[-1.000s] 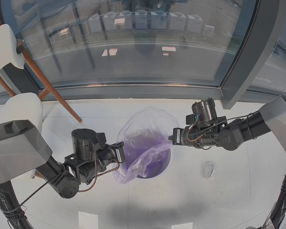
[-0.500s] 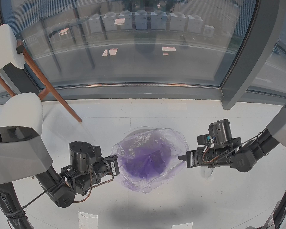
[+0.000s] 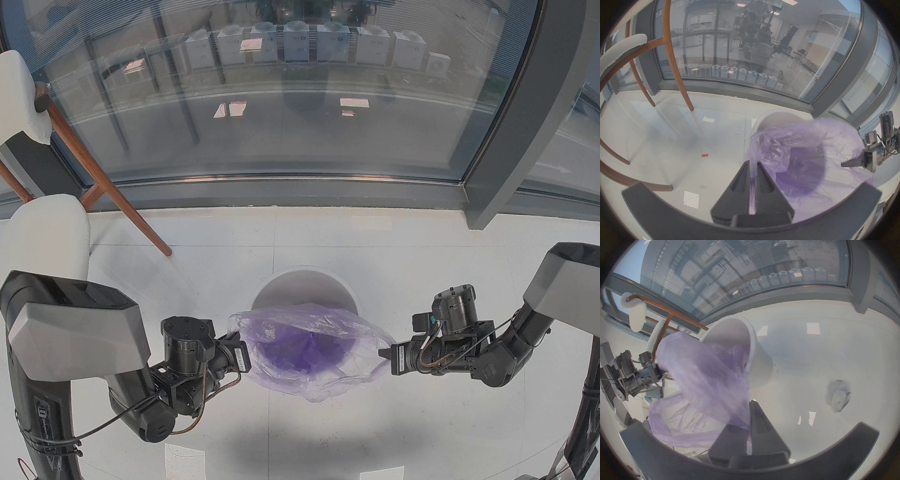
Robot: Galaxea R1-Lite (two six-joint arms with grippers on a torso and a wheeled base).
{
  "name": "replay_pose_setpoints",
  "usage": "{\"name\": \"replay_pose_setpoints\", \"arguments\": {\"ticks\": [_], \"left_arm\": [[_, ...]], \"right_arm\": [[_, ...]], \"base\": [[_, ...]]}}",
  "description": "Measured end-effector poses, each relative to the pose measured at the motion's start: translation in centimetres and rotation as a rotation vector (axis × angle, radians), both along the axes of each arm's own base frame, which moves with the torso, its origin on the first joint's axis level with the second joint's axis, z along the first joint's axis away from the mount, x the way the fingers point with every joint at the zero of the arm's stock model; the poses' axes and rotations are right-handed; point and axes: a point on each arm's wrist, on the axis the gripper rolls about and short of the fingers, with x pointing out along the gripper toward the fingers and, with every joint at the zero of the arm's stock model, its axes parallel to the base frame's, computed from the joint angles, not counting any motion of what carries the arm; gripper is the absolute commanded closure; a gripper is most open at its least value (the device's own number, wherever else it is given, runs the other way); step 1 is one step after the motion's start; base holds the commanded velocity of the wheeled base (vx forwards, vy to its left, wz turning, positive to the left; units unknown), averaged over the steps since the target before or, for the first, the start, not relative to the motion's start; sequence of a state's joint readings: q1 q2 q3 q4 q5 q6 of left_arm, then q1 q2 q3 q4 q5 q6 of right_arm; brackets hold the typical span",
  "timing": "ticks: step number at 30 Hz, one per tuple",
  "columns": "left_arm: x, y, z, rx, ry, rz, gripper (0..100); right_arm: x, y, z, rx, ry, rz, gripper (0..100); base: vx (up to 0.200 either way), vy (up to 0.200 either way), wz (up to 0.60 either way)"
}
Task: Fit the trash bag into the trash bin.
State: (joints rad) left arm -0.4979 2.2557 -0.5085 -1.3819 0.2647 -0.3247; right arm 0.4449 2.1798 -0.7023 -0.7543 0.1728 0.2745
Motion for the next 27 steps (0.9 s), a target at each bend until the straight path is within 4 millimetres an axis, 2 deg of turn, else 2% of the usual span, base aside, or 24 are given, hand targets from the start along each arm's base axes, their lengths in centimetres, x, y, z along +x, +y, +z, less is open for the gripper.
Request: {"name": "replay_pose_setpoints", "arguments": {"ticks": [5,16,27], "left_arm": [[1.8,-0.1,0.5,-0.030,-0.054,0.023,100],[6.5,0.0,3.0,-0.068,-0.085,0.016,100],[9.8,0.1,6.2,-0.078,-0.050,0.002,100]], "right_arm": [[1.5,-0.1,-0.1,0.012,-0.023,-0.032,100],[6.2,0.2,2.5,0.093,-0.162,-0.080,100],[8.8,1.2,4.7,0.224,-0.159,-0.155,100]], "base": [[0.000,0.000,0.00],[0.000,0.000,0.00],[0.000,0.000,0.00]]}}
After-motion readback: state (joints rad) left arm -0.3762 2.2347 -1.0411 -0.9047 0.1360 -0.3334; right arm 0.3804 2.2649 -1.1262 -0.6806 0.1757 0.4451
